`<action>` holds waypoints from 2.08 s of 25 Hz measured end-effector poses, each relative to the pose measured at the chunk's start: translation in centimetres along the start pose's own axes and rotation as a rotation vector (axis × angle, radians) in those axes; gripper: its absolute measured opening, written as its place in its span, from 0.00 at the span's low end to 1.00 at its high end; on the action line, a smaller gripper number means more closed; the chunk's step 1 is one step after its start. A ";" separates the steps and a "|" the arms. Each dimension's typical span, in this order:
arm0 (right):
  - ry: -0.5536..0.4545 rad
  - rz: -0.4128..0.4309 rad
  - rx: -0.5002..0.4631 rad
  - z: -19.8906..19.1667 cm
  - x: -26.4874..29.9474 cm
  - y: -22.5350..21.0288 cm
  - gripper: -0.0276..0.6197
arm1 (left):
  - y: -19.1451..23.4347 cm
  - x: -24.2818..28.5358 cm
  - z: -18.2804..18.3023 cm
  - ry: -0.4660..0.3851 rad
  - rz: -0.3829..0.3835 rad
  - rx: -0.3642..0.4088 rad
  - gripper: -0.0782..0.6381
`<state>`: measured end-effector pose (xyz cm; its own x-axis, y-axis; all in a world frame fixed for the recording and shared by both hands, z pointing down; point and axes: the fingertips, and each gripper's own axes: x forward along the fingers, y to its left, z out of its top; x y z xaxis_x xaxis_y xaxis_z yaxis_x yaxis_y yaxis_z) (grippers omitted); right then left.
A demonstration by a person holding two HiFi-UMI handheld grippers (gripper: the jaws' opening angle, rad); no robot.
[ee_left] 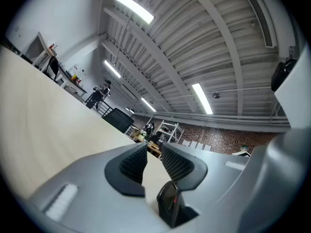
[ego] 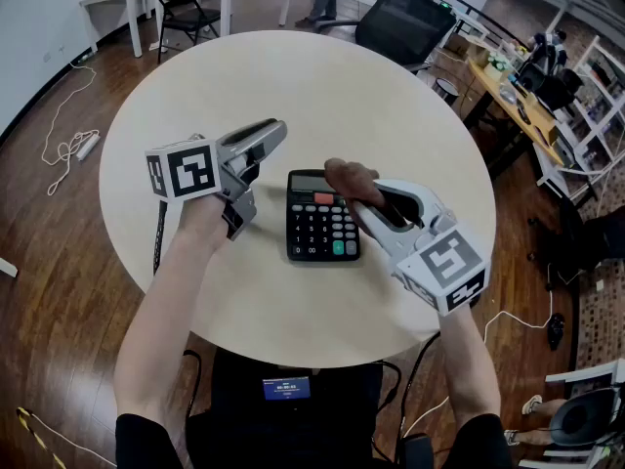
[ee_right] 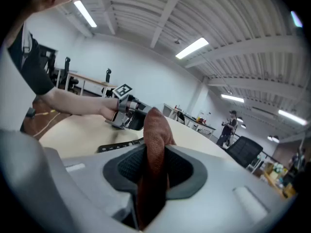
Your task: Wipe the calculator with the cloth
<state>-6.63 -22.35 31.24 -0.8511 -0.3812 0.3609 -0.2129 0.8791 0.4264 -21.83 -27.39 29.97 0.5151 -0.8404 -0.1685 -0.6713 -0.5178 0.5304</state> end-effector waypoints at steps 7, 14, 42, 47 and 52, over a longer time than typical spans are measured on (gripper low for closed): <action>0.064 0.059 -0.296 2.1 5.3 2.0 0.20 | -0.1 -0.5 0.0 -0.054 -0.027 -0.093 0.22; 0.176 0.139 -0.472 0.5 7.7 4.0 0.20 | 1.1 -2.4 1.9 -0.208 -0.069 -0.300 0.22; 0.397 -0.031 -0.460 -3.0 5.0 -0.9 0.20 | 1.6 -2.4 1.7 0.030 0.186 0.350 0.22; 0.311 0.086 -0.516 -0.3 8.0 3.9 0.20 | 2.8 -2.7 0.8 0.136 0.284 0.594 0.22; 0.332 0.143 -0.526 -1.0 8.5 4.3 0.20 | 1.5 -2.3 0.4 0.114 0.185 0.467 0.12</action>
<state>-14.26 -22.06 37.00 -0.6417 -0.4129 0.6463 0.2276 0.7022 0.6746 -24.24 -26.35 30.83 0.4025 -0.9154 -0.0016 -0.9097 -0.4002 0.1106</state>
